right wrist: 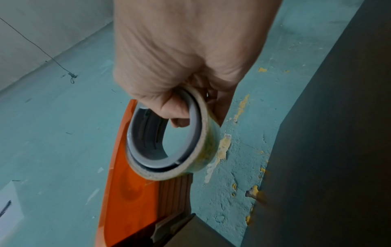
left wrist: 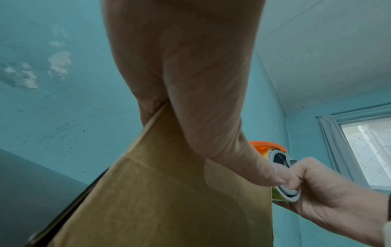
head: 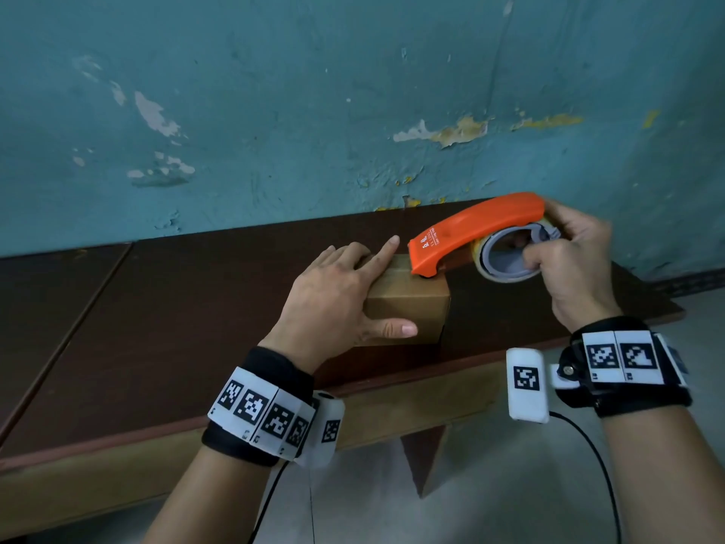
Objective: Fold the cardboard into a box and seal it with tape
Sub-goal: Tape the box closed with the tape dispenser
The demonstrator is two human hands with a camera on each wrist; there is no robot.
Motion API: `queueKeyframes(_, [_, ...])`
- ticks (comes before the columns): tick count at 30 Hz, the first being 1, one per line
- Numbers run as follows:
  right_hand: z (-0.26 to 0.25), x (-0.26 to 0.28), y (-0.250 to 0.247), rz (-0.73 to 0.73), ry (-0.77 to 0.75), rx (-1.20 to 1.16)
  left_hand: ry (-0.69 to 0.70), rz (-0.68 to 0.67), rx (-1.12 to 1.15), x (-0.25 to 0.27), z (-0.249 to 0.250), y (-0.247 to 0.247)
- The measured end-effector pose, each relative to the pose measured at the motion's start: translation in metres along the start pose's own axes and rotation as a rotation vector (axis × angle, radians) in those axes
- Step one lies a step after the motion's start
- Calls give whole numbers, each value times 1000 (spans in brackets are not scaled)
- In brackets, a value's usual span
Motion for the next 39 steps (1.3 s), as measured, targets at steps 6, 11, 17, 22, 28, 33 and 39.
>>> queueKeyframes(6, [-3,1,0,-3,-15,8,-30,-12,13,2,6,-5])
queueKeyframes(11, [-2,3,0,18,8,3,-129,-36,77,-7,17,-11])
queueKeyframes(17, [-3,3,0,26,30,-7,-283,28,-5,-15,30,-9])
queueKeyframes(22, [-3,4,0,20,55,4,-334,73,-13,-22,30,-5])
queueKeyframes(28, [-7,4,-2,28,64,12,-264,126,13,-26,43,0])
queueKeyframes(33, [-9,8,-1,53,67,6,-257,141,31,-24,43,0])
queueKeyframes(39, [0,9,2,230,174,-276,-272,136,37,-24,42,-1])
Point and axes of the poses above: each hand's wrist, its own x-axis away from the middle knuckle, its own y-axis out of the palm, z = x × y, the point moved 8 cm from there along -x, towards the middle knuckle, and after that the axes turned 7 degrees about x, right-handed, at the moved point
